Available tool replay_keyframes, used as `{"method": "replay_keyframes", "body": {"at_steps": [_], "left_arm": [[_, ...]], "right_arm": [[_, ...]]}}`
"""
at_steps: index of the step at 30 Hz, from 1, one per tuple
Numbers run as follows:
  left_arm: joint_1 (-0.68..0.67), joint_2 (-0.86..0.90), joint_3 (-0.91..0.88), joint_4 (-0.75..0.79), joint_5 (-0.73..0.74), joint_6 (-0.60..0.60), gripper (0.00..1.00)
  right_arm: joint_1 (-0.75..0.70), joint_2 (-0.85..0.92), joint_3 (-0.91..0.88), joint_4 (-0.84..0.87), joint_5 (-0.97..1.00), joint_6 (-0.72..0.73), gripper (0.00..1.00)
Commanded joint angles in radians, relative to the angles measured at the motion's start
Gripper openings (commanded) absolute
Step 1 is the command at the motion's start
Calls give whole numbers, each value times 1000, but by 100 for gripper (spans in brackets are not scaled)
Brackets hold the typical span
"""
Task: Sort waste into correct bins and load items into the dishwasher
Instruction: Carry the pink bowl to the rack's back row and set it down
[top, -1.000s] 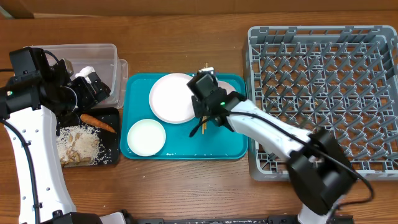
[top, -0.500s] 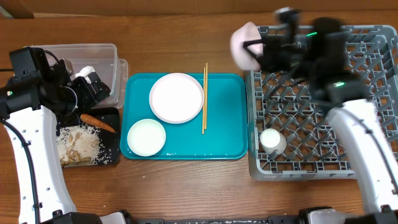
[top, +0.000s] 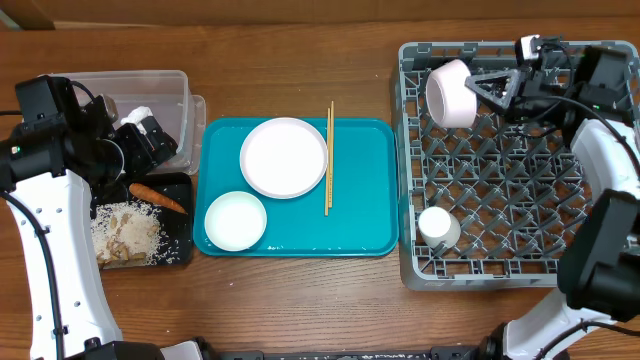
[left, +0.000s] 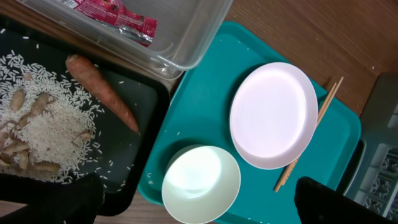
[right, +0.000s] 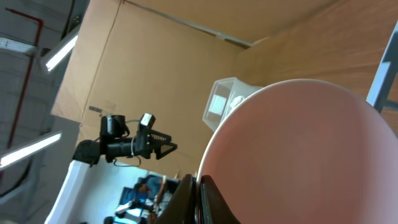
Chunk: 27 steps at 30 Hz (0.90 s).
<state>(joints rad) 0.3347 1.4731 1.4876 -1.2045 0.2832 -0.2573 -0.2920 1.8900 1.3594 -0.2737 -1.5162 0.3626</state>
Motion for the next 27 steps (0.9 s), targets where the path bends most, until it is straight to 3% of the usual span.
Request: {"method": "replay_keyframes", "body": {"at_steps": [1,9,21,27], "left_arm": [[5,-2,15,1,-5,7,100],[5,-2,15,1,-5,7,100],[5,-2,15,1,-5,7,100],[5,-2,15,1,-5,7,100]], "right_arm": [[11,-2,14,-3,-36,-2,4],[25,5,-25,-61,117,-1,4],[84,7,-25,-49,196,187,4],[90,7,-44,-64,263,192,4]]}}
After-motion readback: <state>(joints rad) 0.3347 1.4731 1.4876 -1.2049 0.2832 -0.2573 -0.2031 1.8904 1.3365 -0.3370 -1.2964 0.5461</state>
